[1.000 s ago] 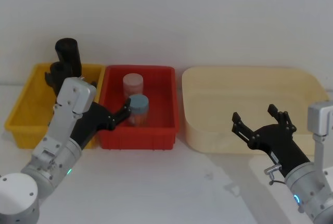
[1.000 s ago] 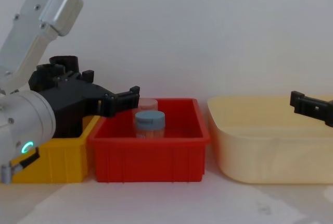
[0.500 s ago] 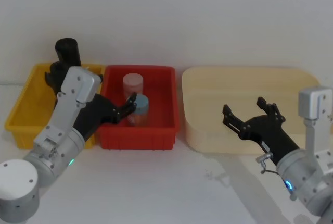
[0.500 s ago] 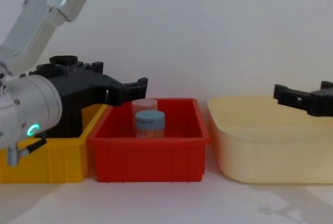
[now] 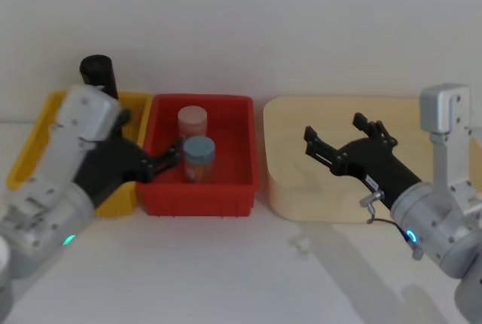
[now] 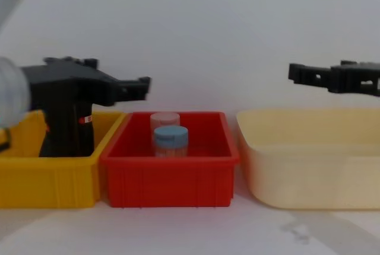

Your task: Pick up the garbage bag with the one hand and transfer it to the other hand.

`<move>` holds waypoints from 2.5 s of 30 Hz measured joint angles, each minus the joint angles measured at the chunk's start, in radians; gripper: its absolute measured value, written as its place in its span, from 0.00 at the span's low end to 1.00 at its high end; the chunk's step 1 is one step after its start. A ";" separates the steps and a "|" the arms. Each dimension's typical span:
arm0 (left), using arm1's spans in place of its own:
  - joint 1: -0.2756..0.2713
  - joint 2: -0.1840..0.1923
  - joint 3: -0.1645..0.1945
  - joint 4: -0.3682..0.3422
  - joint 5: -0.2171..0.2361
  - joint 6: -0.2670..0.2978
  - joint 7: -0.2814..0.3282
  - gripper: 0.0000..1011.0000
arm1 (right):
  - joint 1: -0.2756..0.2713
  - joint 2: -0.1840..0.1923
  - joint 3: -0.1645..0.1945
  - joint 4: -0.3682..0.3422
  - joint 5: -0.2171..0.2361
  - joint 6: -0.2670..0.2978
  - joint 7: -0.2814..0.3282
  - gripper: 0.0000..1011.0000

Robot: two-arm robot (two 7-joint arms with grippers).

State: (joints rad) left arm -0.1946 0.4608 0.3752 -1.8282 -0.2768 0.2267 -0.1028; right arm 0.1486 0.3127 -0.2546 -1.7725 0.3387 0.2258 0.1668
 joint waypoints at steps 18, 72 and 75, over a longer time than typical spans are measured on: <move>0.220 0.121 -0.337 -0.167 -0.173 0.099 -0.036 0.99 | 0.124 -0.027 -0.069 0.036 -0.021 0.098 0.052 0.99; -0.076 0.020 -0.208 0.239 -0.164 0.077 -0.171 0.99 | 0.229 -0.072 -0.136 0.113 -0.074 0.177 0.106 0.99; -0.095 0.012 -0.200 0.255 -0.165 0.082 -0.173 0.99 | 0.226 -0.069 -0.133 0.111 -0.068 0.172 0.112 0.99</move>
State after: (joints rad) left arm -0.2891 0.4731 0.1750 -1.5731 -0.4414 0.3085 -0.2758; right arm 0.3744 0.2438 -0.3878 -1.6612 0.2711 0.3978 0.2784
